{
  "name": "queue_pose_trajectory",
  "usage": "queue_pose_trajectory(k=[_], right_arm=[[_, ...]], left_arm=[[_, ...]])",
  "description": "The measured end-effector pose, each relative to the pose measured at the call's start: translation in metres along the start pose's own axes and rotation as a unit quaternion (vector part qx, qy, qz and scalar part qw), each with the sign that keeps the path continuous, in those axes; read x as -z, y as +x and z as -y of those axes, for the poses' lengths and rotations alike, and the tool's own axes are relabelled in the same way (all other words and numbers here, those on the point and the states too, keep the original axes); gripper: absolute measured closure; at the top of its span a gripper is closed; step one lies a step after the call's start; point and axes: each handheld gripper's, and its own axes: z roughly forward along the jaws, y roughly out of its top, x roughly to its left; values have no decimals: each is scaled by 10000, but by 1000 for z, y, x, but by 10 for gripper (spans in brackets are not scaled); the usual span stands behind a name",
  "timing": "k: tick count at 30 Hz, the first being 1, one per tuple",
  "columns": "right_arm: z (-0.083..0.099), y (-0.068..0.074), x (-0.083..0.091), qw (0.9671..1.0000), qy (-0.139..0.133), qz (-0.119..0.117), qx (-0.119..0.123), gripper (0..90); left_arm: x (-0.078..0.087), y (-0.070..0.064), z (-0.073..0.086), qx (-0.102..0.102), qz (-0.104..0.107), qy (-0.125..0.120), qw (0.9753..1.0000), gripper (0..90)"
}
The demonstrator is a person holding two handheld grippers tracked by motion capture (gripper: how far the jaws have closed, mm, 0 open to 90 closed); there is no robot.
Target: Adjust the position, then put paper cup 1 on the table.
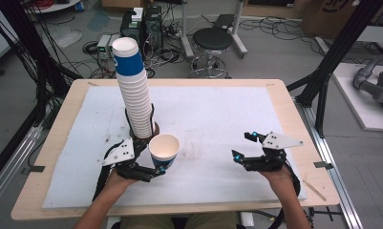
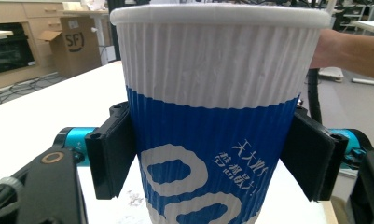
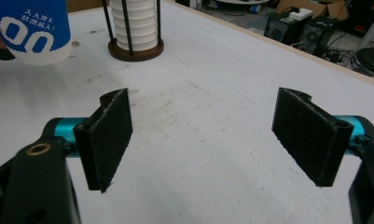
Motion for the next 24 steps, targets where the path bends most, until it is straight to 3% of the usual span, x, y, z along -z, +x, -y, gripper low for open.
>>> queue_pose_trajectory(k=[7, 17, 24], right_arm=[[1, -2, 2, 9998, -100, 157, -32, 206], [1, 1, -1, 10000, -66, 22, 18, 206], [1, 1, -1, 9999, -84, 66, 42, 207]], left_arm=[[3, 2, 3, 107, -91, -32, 9999, 245], [9, 3, 1, 71, -117, -103, 9999, 245], [19, 3, 1, 74, -122, -196, 9997, 246]])
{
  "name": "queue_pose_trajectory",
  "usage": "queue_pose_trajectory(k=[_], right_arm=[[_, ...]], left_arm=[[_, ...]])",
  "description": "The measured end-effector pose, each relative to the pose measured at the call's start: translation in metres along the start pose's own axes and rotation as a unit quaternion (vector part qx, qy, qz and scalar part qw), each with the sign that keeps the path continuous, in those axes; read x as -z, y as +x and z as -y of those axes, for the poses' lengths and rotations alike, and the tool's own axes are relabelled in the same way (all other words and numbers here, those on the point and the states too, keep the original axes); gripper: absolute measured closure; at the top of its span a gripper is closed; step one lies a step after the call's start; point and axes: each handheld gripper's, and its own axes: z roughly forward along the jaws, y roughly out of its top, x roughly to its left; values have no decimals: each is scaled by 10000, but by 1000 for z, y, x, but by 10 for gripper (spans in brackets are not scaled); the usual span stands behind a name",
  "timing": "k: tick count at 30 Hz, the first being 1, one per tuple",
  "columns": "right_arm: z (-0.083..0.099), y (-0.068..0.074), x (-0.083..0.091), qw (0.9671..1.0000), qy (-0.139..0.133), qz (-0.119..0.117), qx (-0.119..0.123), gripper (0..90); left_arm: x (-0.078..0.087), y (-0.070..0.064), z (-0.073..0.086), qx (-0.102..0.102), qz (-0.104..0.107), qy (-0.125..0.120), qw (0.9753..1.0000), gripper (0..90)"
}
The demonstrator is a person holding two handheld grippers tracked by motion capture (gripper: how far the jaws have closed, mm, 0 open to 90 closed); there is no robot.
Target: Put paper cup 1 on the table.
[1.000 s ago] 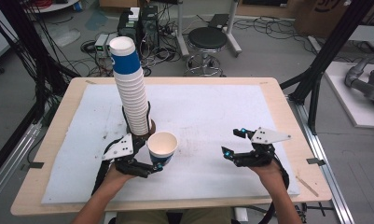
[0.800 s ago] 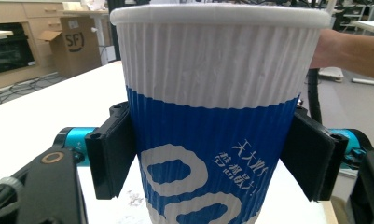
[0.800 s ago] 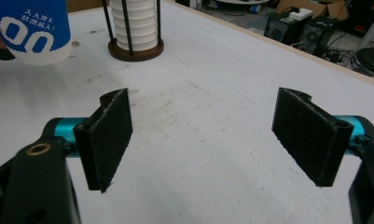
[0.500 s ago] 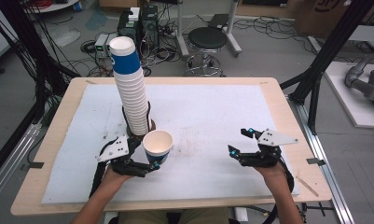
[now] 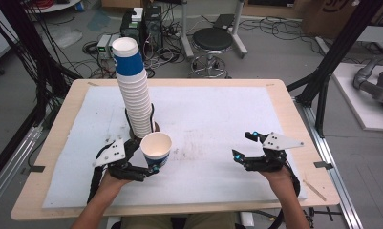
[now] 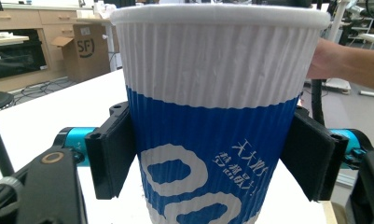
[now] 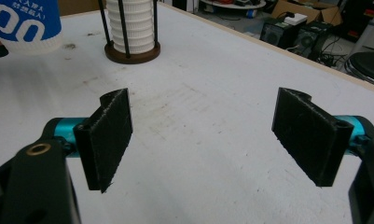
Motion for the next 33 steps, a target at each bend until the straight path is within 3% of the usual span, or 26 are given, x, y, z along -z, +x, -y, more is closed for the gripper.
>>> queue_pose_trajectory(k=[10, 18, 24, 33], right_arm=[[2, -1, 2, 10000, 9, 28, -12, 206], [2, 0, 3, 10000, -3, 6, 13, 206], [2, 0, 3, 10000, 13, -10, 13, 206], [1, 1, 2, 10000, 11, -8, 28, 207]], left_arm=[[30, 5, -4, -77, -206, -87, 9997, 249], [64, 12, -5, -94, -654, -147, 9977, 249], [95, 28, 0, -107, -1151, -241, 9930, 249], [111, 57, 13, 120, -1801, -148, 9835, 250]])
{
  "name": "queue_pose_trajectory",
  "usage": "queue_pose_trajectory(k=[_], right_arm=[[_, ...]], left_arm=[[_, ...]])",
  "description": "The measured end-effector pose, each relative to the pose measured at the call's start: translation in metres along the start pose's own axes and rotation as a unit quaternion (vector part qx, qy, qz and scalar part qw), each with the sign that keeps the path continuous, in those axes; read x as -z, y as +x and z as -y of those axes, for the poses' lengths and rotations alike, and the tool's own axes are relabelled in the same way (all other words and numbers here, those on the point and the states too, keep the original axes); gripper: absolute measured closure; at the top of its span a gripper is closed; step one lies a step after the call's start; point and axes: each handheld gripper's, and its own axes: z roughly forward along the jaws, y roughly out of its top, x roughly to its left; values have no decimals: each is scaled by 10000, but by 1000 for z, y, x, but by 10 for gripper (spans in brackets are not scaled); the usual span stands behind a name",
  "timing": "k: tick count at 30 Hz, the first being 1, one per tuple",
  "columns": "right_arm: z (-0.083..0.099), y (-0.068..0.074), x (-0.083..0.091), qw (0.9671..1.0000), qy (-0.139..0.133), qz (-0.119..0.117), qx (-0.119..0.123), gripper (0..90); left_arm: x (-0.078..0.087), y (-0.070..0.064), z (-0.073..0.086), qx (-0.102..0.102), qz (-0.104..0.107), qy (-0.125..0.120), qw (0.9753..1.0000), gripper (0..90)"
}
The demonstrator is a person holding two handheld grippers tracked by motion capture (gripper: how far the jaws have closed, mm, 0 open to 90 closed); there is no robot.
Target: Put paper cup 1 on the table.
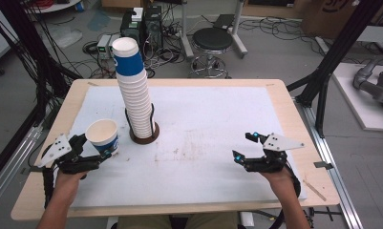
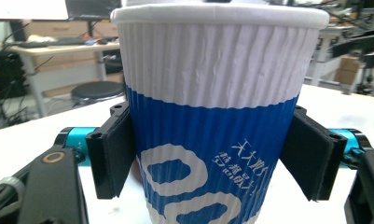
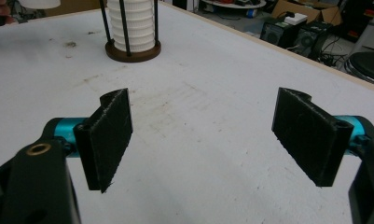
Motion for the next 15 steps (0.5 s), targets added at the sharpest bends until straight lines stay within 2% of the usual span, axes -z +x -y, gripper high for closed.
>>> queue_pose_trajectory(k=[3, 8, 10, 15], right_arm=[[0, 0, 0, 10000, 16, -7, -1, 207], [1, 0, 0, 10000, 20, 14, -22, 207], [1, -1, 0, 10000, 13, 11, -13, 207], [1, 0, -1, 10000, 38, 6, -27, 206]], left_arm=[[-2, 12, 3, 70, -205, 59, 9997, 251], [-2, 30, 6, 256, -568, -81, 9980, 253], [-2, 36, 7, 317, -662, -107, 9972, 252], [-7, 50, 2, 308, -789, -117, 9963, 253]])
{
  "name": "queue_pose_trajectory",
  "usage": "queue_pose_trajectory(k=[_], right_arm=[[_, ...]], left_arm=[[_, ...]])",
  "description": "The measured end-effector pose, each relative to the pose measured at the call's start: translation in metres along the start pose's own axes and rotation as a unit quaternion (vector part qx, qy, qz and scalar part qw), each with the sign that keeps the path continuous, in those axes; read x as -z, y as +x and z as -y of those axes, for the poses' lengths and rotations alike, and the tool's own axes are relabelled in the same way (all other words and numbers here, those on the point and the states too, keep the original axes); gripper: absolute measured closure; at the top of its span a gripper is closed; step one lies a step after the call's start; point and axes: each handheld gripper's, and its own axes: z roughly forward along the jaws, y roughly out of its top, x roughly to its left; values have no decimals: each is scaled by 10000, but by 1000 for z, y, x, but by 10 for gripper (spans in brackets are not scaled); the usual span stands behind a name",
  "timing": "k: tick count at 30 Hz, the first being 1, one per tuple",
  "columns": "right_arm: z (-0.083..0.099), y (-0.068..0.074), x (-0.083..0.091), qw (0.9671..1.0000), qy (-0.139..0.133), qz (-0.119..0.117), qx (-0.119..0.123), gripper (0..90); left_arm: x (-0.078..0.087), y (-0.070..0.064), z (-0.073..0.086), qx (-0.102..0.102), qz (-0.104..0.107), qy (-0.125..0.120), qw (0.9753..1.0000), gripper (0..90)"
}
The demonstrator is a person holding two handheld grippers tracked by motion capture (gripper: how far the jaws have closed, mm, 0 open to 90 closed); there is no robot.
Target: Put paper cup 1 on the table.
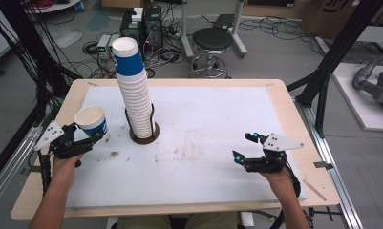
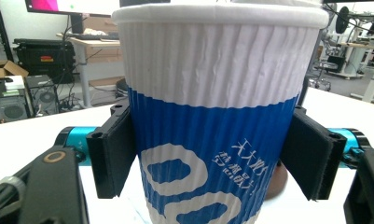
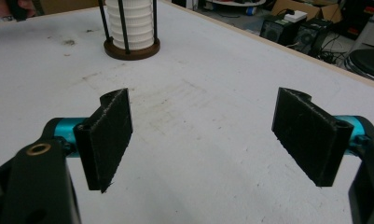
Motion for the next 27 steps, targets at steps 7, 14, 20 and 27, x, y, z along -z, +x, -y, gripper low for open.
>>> queue_pose_trajectory(k=[7, 14, 20, 27], right_arm=[[-1, 1, -1, 10000, -2, -13, 28, 206], [0, 2, 0, 10000, 11, -6, 25, 207], [-1, 4, 0, 10000, 22, -37, 24, 207], [-1, 4, -1, 10000, 52, -41, 37, 207]], left_arm=[[-11, 14, 6, 172, -276, 172, 9993, 251], [-20, 19, 16, 260, -557, 435, 9972, 252], [-25, 25, 23, 335, -630, 534, 9960, 253], [-30, 27, 24, 292, -684, 713, 9947, 254]])
